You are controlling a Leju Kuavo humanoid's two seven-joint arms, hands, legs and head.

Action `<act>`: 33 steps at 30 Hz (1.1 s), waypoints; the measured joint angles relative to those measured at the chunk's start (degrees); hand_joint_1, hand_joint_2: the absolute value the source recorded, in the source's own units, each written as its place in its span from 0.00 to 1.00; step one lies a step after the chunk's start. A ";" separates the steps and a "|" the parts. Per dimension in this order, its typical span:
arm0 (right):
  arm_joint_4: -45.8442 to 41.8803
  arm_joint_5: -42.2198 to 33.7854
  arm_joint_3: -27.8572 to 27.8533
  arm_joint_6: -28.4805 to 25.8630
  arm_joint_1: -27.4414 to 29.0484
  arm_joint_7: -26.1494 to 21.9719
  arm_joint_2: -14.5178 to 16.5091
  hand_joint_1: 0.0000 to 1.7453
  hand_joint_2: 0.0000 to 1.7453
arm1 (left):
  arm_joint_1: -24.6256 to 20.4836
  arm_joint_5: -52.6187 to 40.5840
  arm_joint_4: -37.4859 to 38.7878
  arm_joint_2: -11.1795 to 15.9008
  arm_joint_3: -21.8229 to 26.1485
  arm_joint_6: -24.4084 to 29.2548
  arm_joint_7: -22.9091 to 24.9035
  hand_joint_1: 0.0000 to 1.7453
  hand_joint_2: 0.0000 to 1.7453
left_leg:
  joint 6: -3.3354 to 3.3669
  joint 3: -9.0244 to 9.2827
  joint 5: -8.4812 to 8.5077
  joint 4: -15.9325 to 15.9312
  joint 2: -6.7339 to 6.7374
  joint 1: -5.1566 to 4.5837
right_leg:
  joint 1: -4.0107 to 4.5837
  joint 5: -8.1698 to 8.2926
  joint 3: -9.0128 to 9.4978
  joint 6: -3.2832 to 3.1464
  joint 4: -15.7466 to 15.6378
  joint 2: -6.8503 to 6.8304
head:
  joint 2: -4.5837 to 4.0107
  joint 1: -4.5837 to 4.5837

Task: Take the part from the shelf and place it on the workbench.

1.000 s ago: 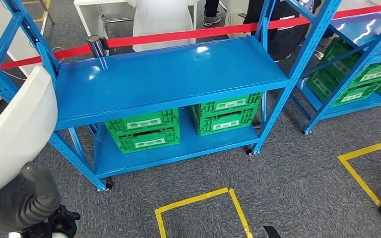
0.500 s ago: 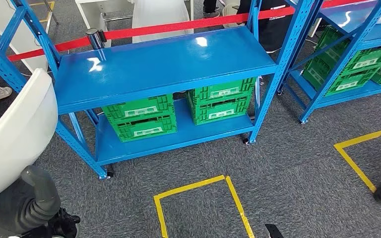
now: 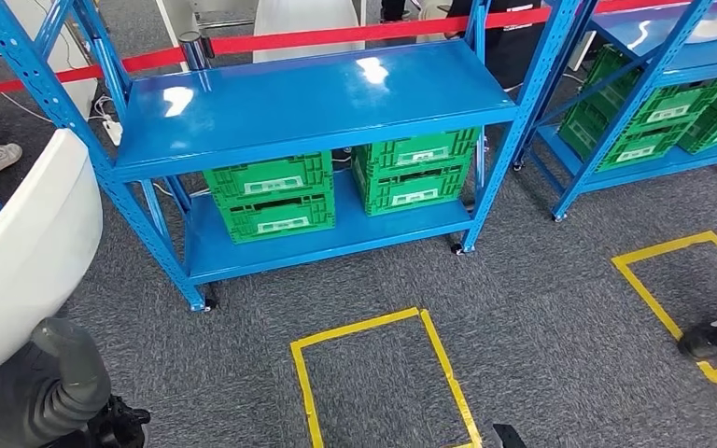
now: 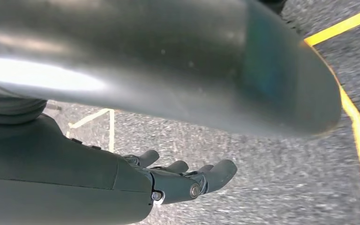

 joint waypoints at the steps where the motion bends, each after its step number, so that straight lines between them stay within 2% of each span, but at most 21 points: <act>1: 0.00 0.01 0.00 0.01 -0.09 0.00 -0.01 0.00 0.00 | 0.00 0.00 -0.02 -0.01 0.07 0.00 0.00 1.00 1.00 | -0.22 -0.78 0.44 0.37 0.00 -0.08 | 0.15 0.19 3.30 -0.28 -4.37 0.00 | 0.00 0.02; 3: 0.00 -0.02 0.00 0.01 -0.30 -0.03 -0.01 0.00 0.00 | 0.00 -0.01 -0.01 -0.02 0.26 0.00 -0.01 1.00 1.00 | -0.80 -1.59 1.22 0.85 0.08 -0.20 | 0.46 -1.01 7.52 -0.88 -10.87 0.05 | 0.00 0.02; 4: 0.00 -0.05 0.00 0.01 -0.36 -0.05 -0.01 0.00 0.00 | 0.01 -0.01 0.02 -0.02 0.35 0.00 -0.02 1.00 1.00 | -1.14 -1.76 1.66 0.86 0.13 -0.22 | 0.62 -1.58 8.02 -1.21 -12.22 0.08 | 0.00 0.02; 6: 0.00 -0.23 -0.03 0.01 -0.35 -0.10 0.04 0.00 0.00 | 0.02 0.04 0.14 0.00 0.46 0.00 -0.01 1.00 1.00 | -1.84 -1.94 2.30 0.74 0.10 -0.09 | 0.57 -0.82 7.31 -1.95 -12.56 0.00 | 0.00 0.05; 7: 0.00 -0.35 -0.08 0.01 -0.37 -0.13 0.08 0.00 0.00 | 0.02 0.14 0.22 0.02 0.49 0.00 -0.01 1.00 1.00 | -2.24 -2.27 1.55 1.23 -0.02 -0.02 | 0.46 -0.19 6.85 -2.43 -12.64 -0.12 | 0.00 0.00; 9: 0.00 -0.57 -0.32 0.01 -0.47 -0.17 0.14 0.00 0.00 | -0.02 0.45 0.46 0.08 0.52 0.00 0.00 1.00 1.00 | -3.02 -3.70 -3.08 5.34 -0.23 0.23 | 0.24 1.22 5.52 -3.10 -12.84 -0.35 | 0.00 -0.10; 11: 0.00 -0.68 -0.66 0.01 -0.47 -0.16 0.13 0.00 0.00 | -0.06 0.70 0.88 0.15 0.53 0.00 0.01 1.00 1.00 | -3.61 -5.30 -8.30 12.58 -0.26 0.49 | 0.23 2.60 3.81 -3.22 -12.77 -0.37 | 0.00 -0.21; 12: 0.00 -0.71 -0.79 0.01 -0.44 -0.15 0.13 0.00 0.00 | -0.06 0.77 1.14 0.20 0.53 0.00 0.01 1.00 1.00 | -3.77 -5.48 -9.23 15.41 -0.26 0.59 | 0.23 3.30 2.96 -3.16 -12.73 -0.40 | 0.00 -0.20; 13: 0.00 -0.72 -0.87 0.01 -0.43 -0.15 0.14 0.00 0.00 | -0.07 0.81 1.37 0.24 0.53 0.00 0.02 1.00 1.00 | -3.83 -4.89 -8.84 16.60 -0.26 0.64 | 0.23 3.99 2.12 -3.07 -12.68 -0.42 | 0.00 -0.22; 15: 0.00 -0.73 -0.93 0.01 -0.44 -0.15 0.15 0.00 0.00 | -0.14 0.83 1.73 0.31 0.53 0.00 0.02 1.00 1.00 | -3.57 -0.54 -5.98 12.59 -0.28 0.66 | 0.23 5.28 0.63 -2.82 -12.63 -0.44 | 0.00 -0.23; 17: 0.00 -0.73 -0.95 0.01 -0.45 -0.15 0.22 0.00 0.00 | -0.44 0.83 1.90 0.33 0.53 0.00 0.01 1.00 1.00 | -2.91 5.90 -5.51 3.58 -0.36 0.44 | 0.26 6.44 -0.46 -2.37 -12.59 -0.40 | 0.00 -0.20; 18: 0.00 -0.73 -0.95 0.01 -0.46 -0.15 0.25 0.00 0.00 | -0.60 0.86 1.96 0.33 0.53 0.00 0.01 1.00 1.00 | -2.58 7.98 -5.96 0.17 -0.41 0.22 | 0.22 7.02 -0.71 -2.07 -12.65 -0.40 | 0.00 -0.19; 19: 0.00 -0.74 -0.96 0.01 -0.46 -0.15 0.28 0.00 0.00 | -0.75 0.98 2.02 0.35 0.53 0.00 -0.01 1.00 1.00 | -2.27 8.92 -6.53 -1.71 -0.44 -0.03 | 0.13 7.57 -0.85 -1.71 -12.76 -0.42 | 0.00 -0.30; 21: 0.00 -0.76 -1.01 0.01 -0.42 -0.11 0.27 0.00 0.00 | -0.97 1.47 2.25 0.39 0.52 0.00 -0.02 1.00 1.00 | -1.51 8.51 -5.77 -2.37 -0.34 -0.20 | -0.09 8.46 -1.00 -0.95 -13.07 -0.40 | 0.00 -0.56; 22: 0.00 -0.76 -1.05 0.02 -0.37 -0.10 0.27 0.00 0.00 | -1.19 1.75 2.42 0.41 0.52 0.00 -0.02 1.00 1.00 | -1.01 8.12 -5.16 -2.55 -0.22 -0.12 | -0.15 7.94 -1.30 -0.61 -12.74 -0.30 | 0.00 -0.68; 24: 0.00 -0.74 -1.11 0.09 -0.30 -0.12 0.29 0.00 0.00 | -1.69 2.20 2.74 0.42 0.51 0.00 -0.01 1.00 1.00 | -0.15 6.89 -3.70 -2.84 0.02 0.15 | -0.22 3.81 -2.73 -0.07 -9.15 -0.08 | 0.00 -0.62; 26: 0.00 -0.71 -1.13 0.14 -0.30 -0.15 0.31 0.00 0.00 | -1.95 2.42 3.06 0.42 0.51 0.00 0.00 1.00 1.00 | 0.15 5.13 -2.38 -2.62 0.12 0.09 | -0.20 -1.78 -4.75 0.43 -1.74 0.03 | 0.00 -0.52; 27: 0.00 -0.69 -1.15 0.14 -0.30 -0.16 0.29 0.00 0.00 | -1.97 2.44 3.24 0.42 0.52 0.00 0.00 1.00 1.00 | 0.11 4.16 -1.77 -2.44 0.15 0.09 | -0.21 -2.96 -5.31 0.65 1.61 0.04 | 0.00 -0.51; 29: 0.00 -0.58 -1.19 0.14 -0.29 -0.14 0.23 0.00 0.00 | -1.99 2.18 3.58 0.42 0.52 0.00 0.01 1.00 1.00 | -0.20 2.17 -0.76 -1.95 0.22 0.20 | -0.34 -1.09 -4.16 0.94 3.62 0.04 | 0.00 -0.52; 31: 0.00 -0.39 -1.20 0.13 -0.32 -0.11 0.20 0.00 0.00 | -2.01 1.32 3.75 0.40 0.53 0.00 0.01 1.00 1.00 | -0.78 0.38 -0.07 -1.00 0.28 0.36 | -0.61 1.46 0.67 1.24 -1.90 0.02 | 0.00 -0.49; 33: 0.00 -0.26 -1.20 0.12 -0.40 -0.08 0.21 0.00 0.00 | -2.08 0.41 3.76 0.36 0.56 0.00 -0.01 1.00 1.00 | -1.41 -0.87 0.32 0.22 0.29 0.23 | -0.60 0.07 5.78 0.88 -9.30 0.14 | 0.00 -0.34</act>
